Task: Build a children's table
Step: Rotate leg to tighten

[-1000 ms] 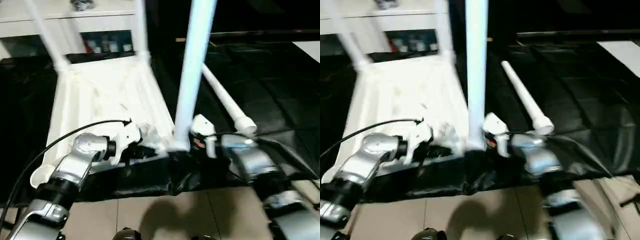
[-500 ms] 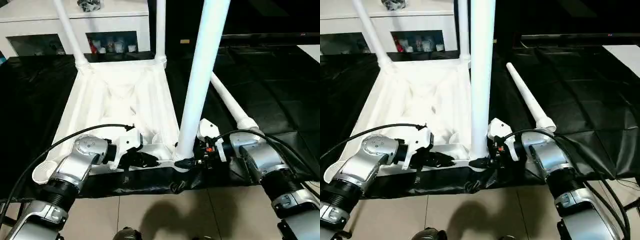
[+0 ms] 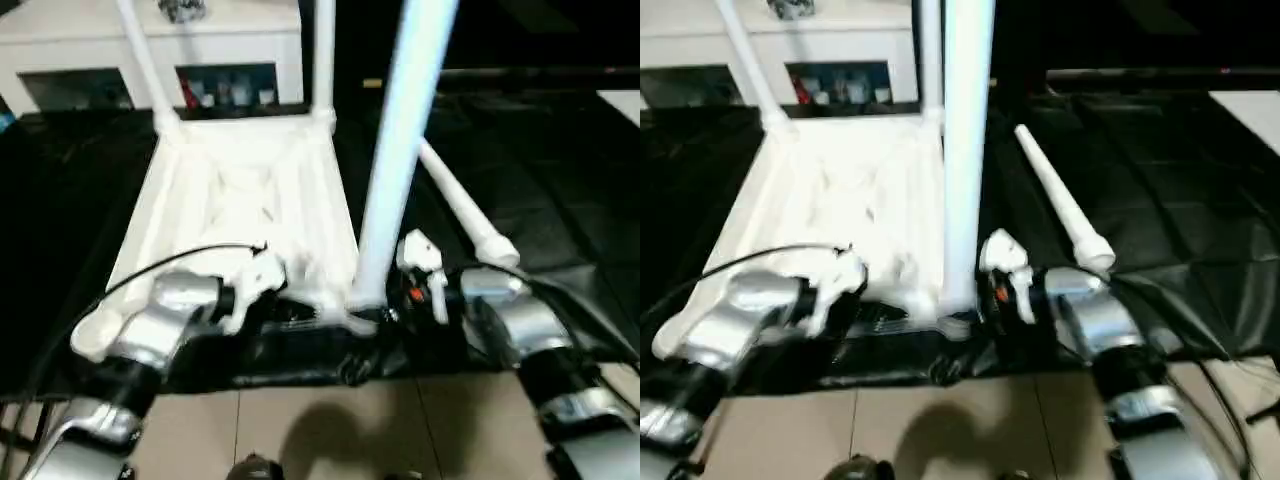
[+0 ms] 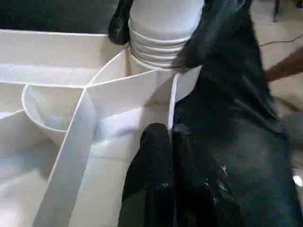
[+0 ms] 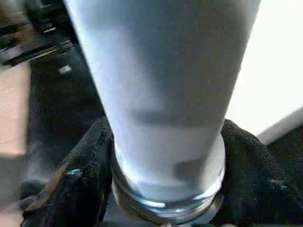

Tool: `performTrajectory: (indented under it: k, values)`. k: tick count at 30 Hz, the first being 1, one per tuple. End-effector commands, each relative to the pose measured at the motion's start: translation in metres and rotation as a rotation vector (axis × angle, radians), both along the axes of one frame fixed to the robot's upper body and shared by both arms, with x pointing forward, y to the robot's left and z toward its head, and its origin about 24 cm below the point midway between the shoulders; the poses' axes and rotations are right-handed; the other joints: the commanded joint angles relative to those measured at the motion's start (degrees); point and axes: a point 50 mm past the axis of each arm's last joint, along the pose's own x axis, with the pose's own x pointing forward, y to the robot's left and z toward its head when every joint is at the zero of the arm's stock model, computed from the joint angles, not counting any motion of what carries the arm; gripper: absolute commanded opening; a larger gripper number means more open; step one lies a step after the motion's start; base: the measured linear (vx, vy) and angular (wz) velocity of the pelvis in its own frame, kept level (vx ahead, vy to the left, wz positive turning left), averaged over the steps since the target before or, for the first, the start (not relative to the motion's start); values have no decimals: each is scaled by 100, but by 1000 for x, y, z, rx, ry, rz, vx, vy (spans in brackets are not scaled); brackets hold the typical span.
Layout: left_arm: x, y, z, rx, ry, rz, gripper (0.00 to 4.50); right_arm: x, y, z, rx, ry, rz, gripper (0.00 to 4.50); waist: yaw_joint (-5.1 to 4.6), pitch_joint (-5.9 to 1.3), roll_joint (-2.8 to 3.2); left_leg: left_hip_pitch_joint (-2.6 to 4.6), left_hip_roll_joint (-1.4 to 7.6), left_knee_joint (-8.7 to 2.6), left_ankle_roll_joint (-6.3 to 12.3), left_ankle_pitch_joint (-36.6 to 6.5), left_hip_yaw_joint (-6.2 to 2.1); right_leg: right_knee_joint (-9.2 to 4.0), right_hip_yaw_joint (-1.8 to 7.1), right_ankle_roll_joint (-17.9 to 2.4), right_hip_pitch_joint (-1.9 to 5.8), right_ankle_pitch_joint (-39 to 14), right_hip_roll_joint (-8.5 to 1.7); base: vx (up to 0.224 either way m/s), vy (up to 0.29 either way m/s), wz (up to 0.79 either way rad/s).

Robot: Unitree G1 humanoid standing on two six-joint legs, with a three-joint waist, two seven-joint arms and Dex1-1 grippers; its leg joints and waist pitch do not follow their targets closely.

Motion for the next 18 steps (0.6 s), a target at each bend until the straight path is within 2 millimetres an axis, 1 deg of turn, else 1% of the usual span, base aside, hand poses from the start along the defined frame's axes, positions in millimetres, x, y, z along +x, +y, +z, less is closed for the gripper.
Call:
performTrajectory:
  k: [1, 2, 3, 4, 5, 6, 7, 8, 9, 10, 11, 12, 13, 14, 15, 16, 17, 18]
  values:
    - [20, -33, 30, -85, -155, 100, 0, -1, 43, -12, 0, 14, -41, 277, -96, -352, -34, 195, 133, -458, -297, -2392, -159, -488, 147, -922, 168, -2846, -291, 0, 0, 0]
    - [22, -39, 31, -91, -168, 146, 0, 3, 49, -15, -5, 12, -151, 277, -155, -377, -59, 145, 112, -472, -305, -2403, -206, -500, 101, -746, 265, -3077, -310, 0, 0, 0]
    - [22, -45, 31, -101, -170, 163, 0, 6, 54, -16, 4, 15, -228, 276, -232, -359, -36, 135, 118, -482, -292, -2429, -205, -536, 106, -705, 221, -3110, -313, -27, 16, -18]
    - [22, -47, 31, -106, -171, 168, 0, 7, 56, -17, 10, 17, -260, 276, -256, -364, -48, 130, 101, -471, -279, -2464, -213, -552, 84, -665, 237, -3173, -305, -27, 16, -18]
    - [22, -52, 30, -107, -178, 183, 0, 9, 62, -18, 17, 21, -341, 276, -293, -362, -63, 151, 93, -457, -226, -2507, -202, -587, 92, -639, 202, -3220, -301, 0, 0, 0]
    - [21, -53, 30, -107, -180, 184, 0, 9, 64, -18, 18, 21, -359, 276, -312, -358, -73, 191, 78, -429, -162, -2570, -194, -625, 91, -620, 160, -3357, -300, 0, 0, 0]
    - [20, -57, 29, -106, -186, 181, 0, 9, 72, -17, 32, 5, -396, 276, -313, -356, -68, 204, 70, -418, -136, -2585, -189, -644, 90, -597, 151, -3435, -303, 0, 0, 0]
    - [19, -58, 28, -105, -189, 175, 0, 9, 75, -17, 39, -5, -399, 276, -316, -360, -68, 191, 71, -425, -92, -2527, -196, -653, 82, -551, 161, -3479, -297, 0, 0, 0]
    - [17, -59, 27, -105, -190, 157, 0, 9, 79, -16, 49, -19, -401, 332, -314, -361, -60, 196, 79, -430, -86, -2542, -195, -660, 82, -549, 150, -3459, -298, 0, 0, 0]
    - [17, -59, 27, -105, -190, 157, 0, 9, 79, -16, 49, -19, -401, 332, -320, -358, -56, 202, 83, -431, -84, -2578, -194, -662, 82, -551, 138, -3433, -289, 0, 0, 0]
    - [16, -59, 27, -105, -190, 152, 0, 9, 80, -15, 51, -24, -403, 346, -324, -359, -50, 200, 88, -441, -88, -2634, -201, -645, 78, -579, 146, -3351, -280, 0, 0, 0]
    - [14, -57, 27, -95, -198, 121, 0, 10, 81, -14, 68, -19, -396, 349, -326, -356, -57, 205, 91, -451, -80, -2697, -199, -645, 79, -601, 141, -3283, -267, 0, 0, 0]
    - [14, -57, 27, -94, -199, 119, 0, 10, 81, -14, 69, -19, -396, 368, -327, -360, -49, 209, 93, -452, -80, -2718, -198, -636, 84, -626, 138, -3229, -266, 0, 0, 0]
    - [13, -53, 27, -84, -206, 101, 0, 11, 80, -13, 72, -24, -395, 368, -335, -362, -44, 201, 99, -464, -82, -2729, -199, -619, 91, -670, 150, -3107, -262, 0, 0, 0]
    - [13, -51, 27, -80, -209, 89, 0, 12, 77, -12, 67, -34, -395, 381, -342, -365, -46, 193, 98, -470, -79, -2738, -197, -606, 97, -711, 153, -3021, -263, 0, 0, 0]
    - [12, -50, 27, -81, -209, 83, 0, 13, 76, -11, 64, -40, -396, 381, -341, -369, -28, 197, 100, -472, -80, -2737, -201, -598, 100, -734, 156, -2967, -267, 0, 0, 0]
    - [11, -48, 27, -80, -202, 66, 0, 14, 74, -10, 61, -53, -392, 390, -349, -371, -34, 200, 103, -471, -74, -2738, -189, -593, 113, -784, 147, -2855, -262, 0, 0, 0]
    - [9, -47, 27, -80, -202, 41, 0, 15, 72, -8, 56, -65, -382, 412, -340, -378, -37, 208, 109, -466, -63, -2701, -177, -580, 131, -859, 142, -2718, -265, 0, 0, 0]
